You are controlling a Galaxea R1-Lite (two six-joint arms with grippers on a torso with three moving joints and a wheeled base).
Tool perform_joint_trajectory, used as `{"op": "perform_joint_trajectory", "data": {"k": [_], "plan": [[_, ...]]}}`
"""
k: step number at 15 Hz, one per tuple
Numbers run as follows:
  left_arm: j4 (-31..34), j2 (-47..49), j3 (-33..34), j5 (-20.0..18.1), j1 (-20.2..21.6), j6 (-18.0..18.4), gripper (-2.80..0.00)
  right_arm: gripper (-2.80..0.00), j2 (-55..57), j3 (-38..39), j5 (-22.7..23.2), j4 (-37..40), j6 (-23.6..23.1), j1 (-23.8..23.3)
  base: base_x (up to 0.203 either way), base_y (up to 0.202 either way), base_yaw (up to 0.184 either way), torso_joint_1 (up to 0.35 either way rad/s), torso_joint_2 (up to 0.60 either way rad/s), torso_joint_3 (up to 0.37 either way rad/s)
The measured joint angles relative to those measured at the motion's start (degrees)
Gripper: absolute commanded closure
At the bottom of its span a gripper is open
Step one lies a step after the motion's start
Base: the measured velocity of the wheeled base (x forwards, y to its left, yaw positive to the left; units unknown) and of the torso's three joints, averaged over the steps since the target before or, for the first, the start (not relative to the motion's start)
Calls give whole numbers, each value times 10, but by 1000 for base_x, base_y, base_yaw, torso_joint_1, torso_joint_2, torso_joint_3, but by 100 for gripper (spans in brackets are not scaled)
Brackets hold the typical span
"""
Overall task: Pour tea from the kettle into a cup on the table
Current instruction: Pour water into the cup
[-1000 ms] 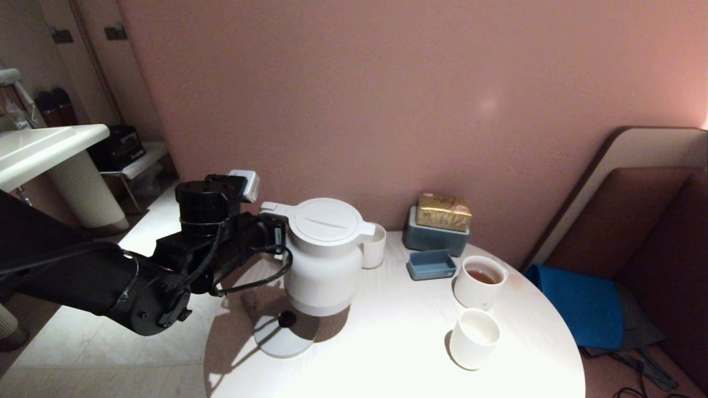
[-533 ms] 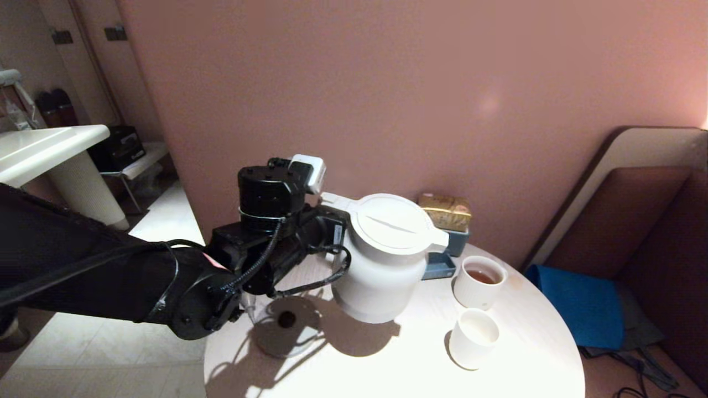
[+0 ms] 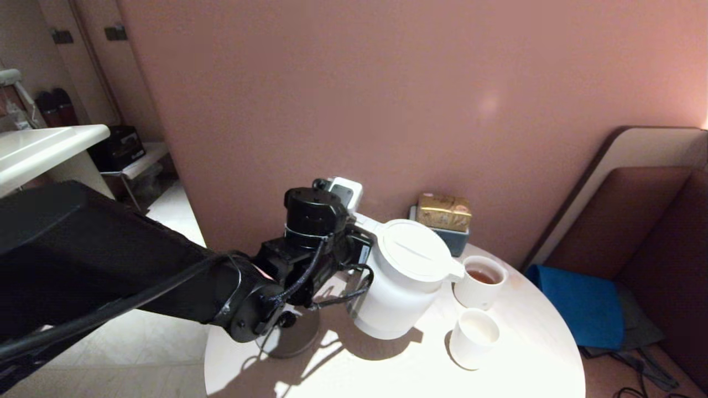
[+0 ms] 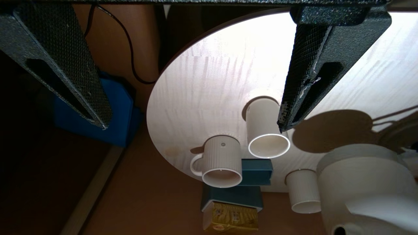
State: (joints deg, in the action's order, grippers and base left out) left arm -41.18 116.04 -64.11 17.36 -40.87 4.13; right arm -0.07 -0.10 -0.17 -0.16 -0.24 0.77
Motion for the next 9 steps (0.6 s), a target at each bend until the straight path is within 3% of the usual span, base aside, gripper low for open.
{"op": "perform_joint_trajectory", "data": {"k": [9], "plan": [[26,67,-66,16,-5,47,0,-280,0,0,0,0,0,0,0,0,0,0,0,0]]}}
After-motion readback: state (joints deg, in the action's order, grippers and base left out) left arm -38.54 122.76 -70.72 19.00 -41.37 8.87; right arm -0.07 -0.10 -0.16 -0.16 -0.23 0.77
